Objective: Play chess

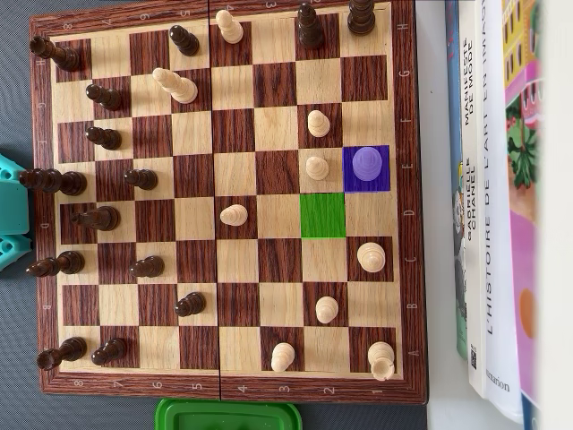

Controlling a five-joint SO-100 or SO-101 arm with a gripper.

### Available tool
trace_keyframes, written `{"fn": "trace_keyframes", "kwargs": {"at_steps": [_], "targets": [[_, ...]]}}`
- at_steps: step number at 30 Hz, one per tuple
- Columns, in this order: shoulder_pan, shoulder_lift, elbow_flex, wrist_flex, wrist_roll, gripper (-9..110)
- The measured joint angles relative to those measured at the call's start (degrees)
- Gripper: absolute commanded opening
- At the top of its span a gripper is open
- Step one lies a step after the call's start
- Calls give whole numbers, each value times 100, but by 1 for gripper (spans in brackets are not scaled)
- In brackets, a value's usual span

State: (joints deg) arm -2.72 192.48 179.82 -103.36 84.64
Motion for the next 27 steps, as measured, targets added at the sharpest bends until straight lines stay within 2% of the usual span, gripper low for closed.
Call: {"fn": "trace_keyframes", "kwargs": {"at_steps": [17, 27], "targets": [[0, -70, -9, 105, 0, 18], [0, -1318, -1371, 633, -18, 18]]}}
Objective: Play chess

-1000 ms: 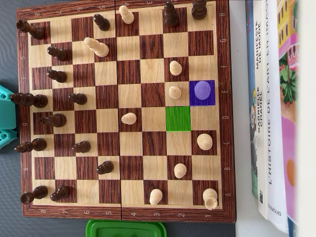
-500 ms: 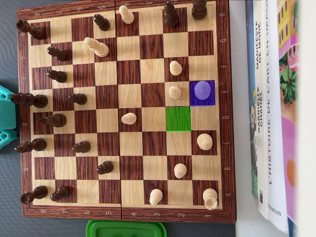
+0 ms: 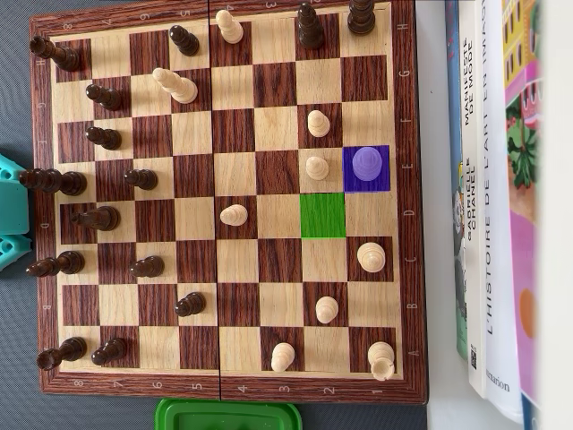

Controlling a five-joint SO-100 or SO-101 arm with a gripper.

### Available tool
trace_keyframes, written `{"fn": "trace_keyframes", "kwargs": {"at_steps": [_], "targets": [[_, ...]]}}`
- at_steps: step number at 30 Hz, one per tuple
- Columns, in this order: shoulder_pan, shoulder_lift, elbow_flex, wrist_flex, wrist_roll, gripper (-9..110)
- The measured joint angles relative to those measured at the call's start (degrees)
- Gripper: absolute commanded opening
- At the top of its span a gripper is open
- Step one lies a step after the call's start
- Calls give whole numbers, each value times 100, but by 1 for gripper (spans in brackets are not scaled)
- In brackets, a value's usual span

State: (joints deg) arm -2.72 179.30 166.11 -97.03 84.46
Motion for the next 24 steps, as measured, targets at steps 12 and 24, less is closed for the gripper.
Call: {"fn": "trace_keyframes", "kwargs": {"at_steps": [12, 24], "targets": [[-44, -668, -1046, 2021, 0, 18], [-53, -1160, -1740, 3700, 0, 18]]}}
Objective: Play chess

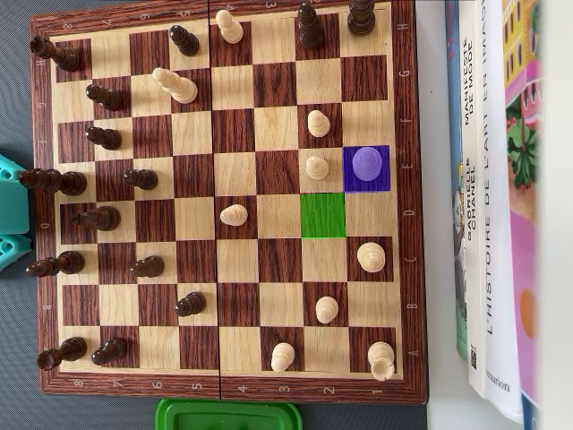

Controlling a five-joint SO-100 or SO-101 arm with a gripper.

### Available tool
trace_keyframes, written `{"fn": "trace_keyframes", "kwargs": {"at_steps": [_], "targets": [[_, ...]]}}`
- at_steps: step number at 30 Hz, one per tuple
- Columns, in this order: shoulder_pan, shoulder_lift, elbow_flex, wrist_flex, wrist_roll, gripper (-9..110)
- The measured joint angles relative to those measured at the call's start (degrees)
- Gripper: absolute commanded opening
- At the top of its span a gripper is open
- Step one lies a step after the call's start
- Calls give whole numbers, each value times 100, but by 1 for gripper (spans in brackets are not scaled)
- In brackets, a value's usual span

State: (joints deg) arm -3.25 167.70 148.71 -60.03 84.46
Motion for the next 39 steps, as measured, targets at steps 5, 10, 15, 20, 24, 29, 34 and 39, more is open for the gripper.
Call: {"fn": "trace_keyframes", "kwargs": {"at_steps": [5, 10, 15, 20, 24, 29, 34, 39], "targets": [[-44, -264, -185, 642, 0, 18], [-114, -378, -369, 1512, 0, 18], [-114, -510, -466, 2479, 0, 18], [-114, -642, -492, 3103, 0, 18], [-114, -949, -501, 3516, 0, 18], [-105, -1134, -571, 4104, 0, 18], [-70, -1406, -835, 5089, 0, 18], [-9, -1775, -1257, 6311, 0, 18]]}}
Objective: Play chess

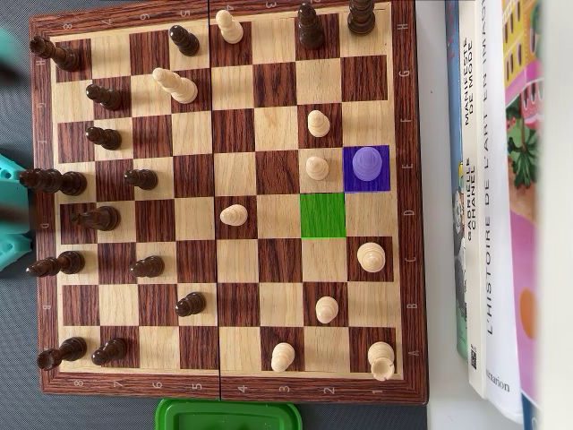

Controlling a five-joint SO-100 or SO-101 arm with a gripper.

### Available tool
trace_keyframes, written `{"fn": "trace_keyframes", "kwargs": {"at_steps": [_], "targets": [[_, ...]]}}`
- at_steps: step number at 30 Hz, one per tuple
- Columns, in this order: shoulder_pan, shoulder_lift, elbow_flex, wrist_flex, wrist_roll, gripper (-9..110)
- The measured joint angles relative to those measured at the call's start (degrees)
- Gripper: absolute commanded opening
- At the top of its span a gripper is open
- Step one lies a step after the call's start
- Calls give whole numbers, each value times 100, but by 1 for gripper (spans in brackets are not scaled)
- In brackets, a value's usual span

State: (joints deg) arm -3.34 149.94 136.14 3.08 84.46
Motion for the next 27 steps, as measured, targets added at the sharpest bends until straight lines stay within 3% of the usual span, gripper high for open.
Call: {"fn": "trace_keyframes", "kwargs": {"at_steps": [15, 27], "targets": [[0, -1969, -2127, 3217, 0, 18], [0, -3683, -3665, 4579, 18, 18]]}}
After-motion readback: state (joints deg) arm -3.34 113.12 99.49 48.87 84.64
